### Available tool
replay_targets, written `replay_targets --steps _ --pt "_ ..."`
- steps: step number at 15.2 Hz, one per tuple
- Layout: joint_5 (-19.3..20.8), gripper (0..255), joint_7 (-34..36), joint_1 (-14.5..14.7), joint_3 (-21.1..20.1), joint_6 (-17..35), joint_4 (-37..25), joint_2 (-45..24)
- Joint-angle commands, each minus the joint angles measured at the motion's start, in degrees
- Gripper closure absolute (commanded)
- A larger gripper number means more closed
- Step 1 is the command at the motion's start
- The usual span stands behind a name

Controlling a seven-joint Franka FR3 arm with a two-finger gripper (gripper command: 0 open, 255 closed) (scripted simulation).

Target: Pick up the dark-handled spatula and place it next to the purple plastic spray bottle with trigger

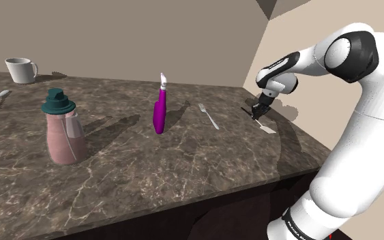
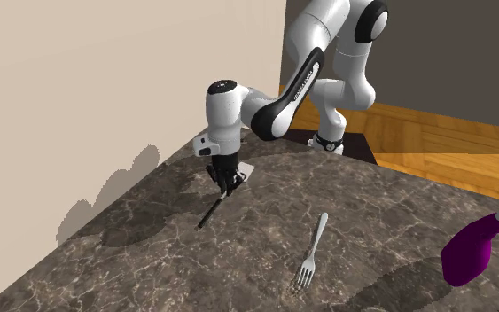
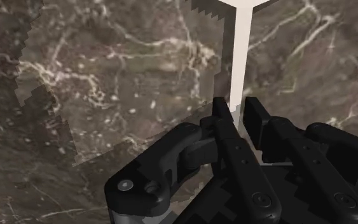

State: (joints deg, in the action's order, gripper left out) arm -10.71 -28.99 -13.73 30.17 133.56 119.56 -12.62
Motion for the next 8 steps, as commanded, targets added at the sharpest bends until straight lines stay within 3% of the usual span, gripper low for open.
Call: replay_targets --steps 1,8 --pt "0.0 255 0.0 0.0 0.0 0.0 0.0 0.0" --pt "0.4 255 0.3 0.1 0.1 -0.6 -0.2 0.5"
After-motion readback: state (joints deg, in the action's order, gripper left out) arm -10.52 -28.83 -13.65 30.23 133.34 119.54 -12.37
